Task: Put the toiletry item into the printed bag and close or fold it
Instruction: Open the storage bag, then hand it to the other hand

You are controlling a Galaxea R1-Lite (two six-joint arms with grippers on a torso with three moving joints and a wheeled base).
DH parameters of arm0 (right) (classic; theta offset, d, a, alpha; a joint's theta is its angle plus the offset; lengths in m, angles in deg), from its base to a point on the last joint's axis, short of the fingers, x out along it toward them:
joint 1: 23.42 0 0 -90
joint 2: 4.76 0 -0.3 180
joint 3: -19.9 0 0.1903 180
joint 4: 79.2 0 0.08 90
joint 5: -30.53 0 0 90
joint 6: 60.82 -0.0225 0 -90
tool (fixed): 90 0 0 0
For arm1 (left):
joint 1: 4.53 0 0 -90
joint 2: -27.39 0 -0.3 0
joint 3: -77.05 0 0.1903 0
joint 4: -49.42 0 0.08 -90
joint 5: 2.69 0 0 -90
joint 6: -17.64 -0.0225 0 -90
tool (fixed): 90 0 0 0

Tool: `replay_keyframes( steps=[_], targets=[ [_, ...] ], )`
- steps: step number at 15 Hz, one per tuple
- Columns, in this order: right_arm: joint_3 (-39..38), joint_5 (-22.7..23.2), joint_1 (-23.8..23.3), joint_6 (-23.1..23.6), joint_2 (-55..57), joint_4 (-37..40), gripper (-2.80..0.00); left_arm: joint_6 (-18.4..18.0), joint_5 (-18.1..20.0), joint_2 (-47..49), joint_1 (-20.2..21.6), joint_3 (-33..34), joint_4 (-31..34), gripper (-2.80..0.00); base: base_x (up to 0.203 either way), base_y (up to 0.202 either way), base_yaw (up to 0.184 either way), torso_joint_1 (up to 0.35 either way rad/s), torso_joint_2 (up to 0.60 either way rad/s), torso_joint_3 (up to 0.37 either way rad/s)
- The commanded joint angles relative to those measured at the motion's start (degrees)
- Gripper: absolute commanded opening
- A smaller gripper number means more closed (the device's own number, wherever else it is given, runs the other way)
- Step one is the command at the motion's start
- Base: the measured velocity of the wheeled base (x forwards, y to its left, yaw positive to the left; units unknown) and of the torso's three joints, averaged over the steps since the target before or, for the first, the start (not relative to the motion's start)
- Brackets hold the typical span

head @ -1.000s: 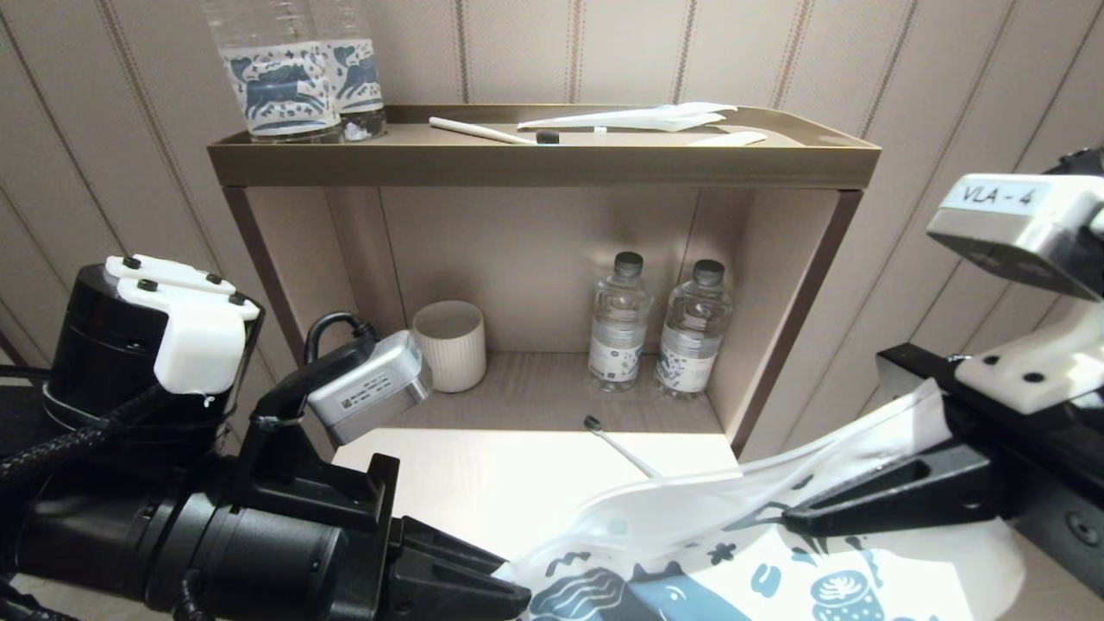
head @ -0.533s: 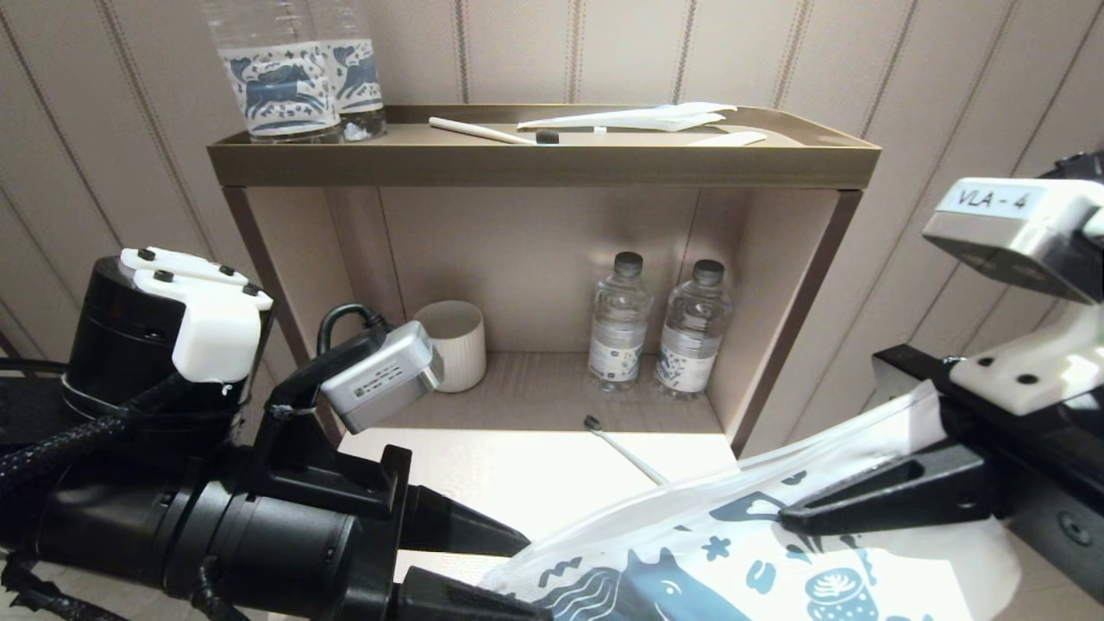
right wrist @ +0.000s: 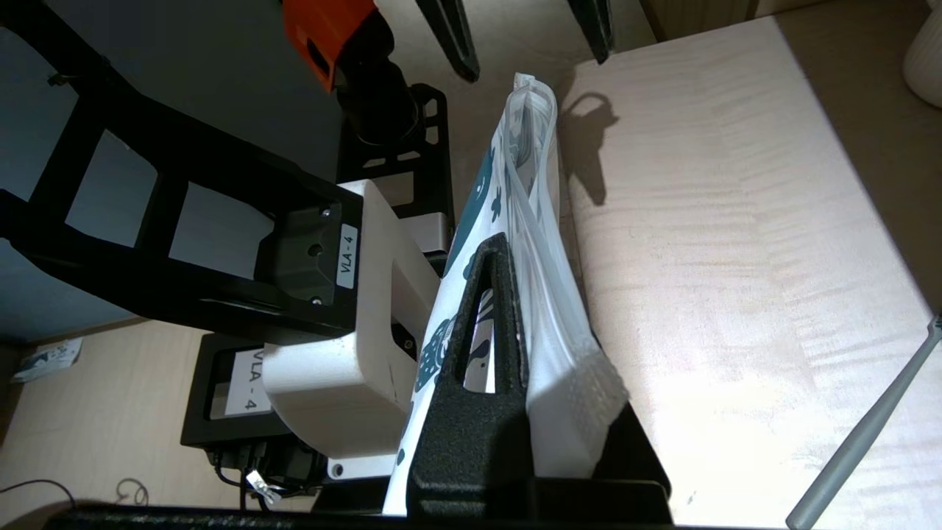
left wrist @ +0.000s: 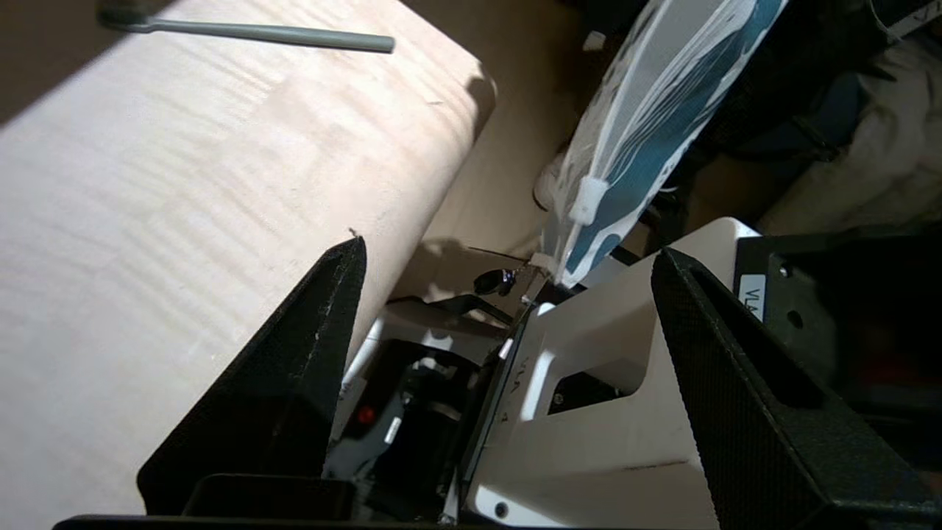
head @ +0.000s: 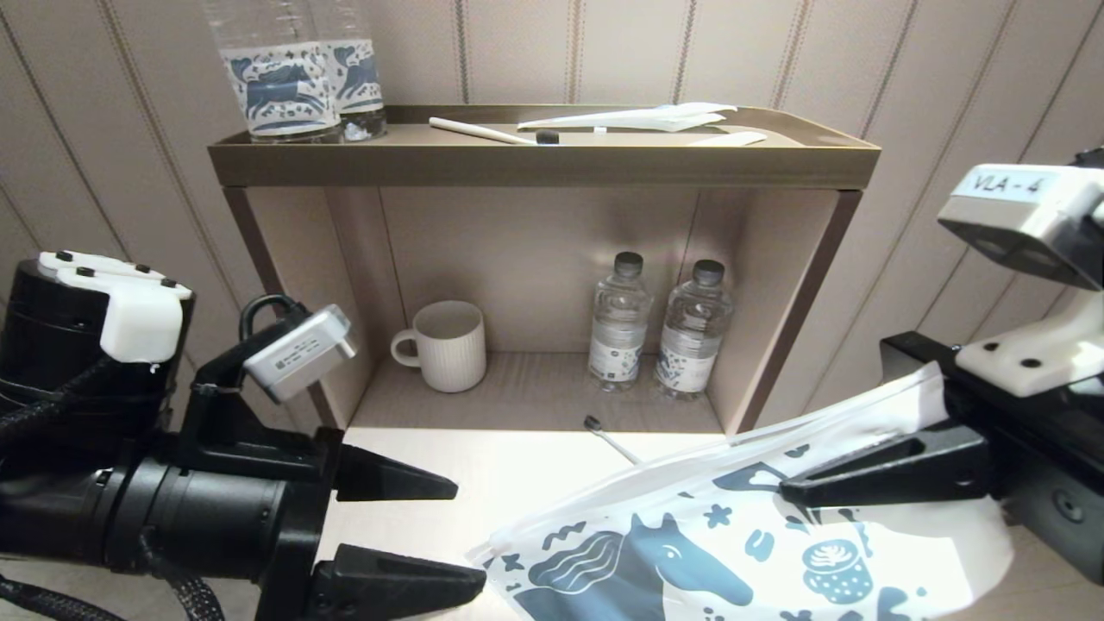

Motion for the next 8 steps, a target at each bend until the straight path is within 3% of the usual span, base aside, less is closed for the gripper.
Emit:
replay_keyframes(
  steps=[1, 2, 3, 8],
  targets=[
    [0.0, 0.4, 0.0, -0.7, 0.1, 0.0, -2.8, 0.0, 2.6, -2.0, 4.3, 1.1, 0.0, 0.0, 0.0, 0.0, 0.0, 0.0, 0.0, 0.0],
    [0.0, 0.4, 0.1, -2.2, 0.2, -1.0, -2.8, 0.0, 5.8, -2.0, 6.1, 1.8, 0.1, 0.0, 0.0, 0.0, 0.0, 0.0, 0.0, 0.0],
    [-0.2, 0.4, 0.2, -2.6, 0.3, -2.0, -2.8, 0.0, 6.2, -1.7, 6.4, 2.6, 0.1, 0.0, 0.0, 0.0, 0.0, 0.0, 0.0, 0.0],
    [-3.1, 0.1, -3.7, -2.6, -1.0, -2.3, -2.8, -0.5, 3.1, -0.6, 7.9, 4.3, 0.0, 0.0, 0.0, 0.0, 0.0, 0.0, 0.0, 0.0]
  ],
)
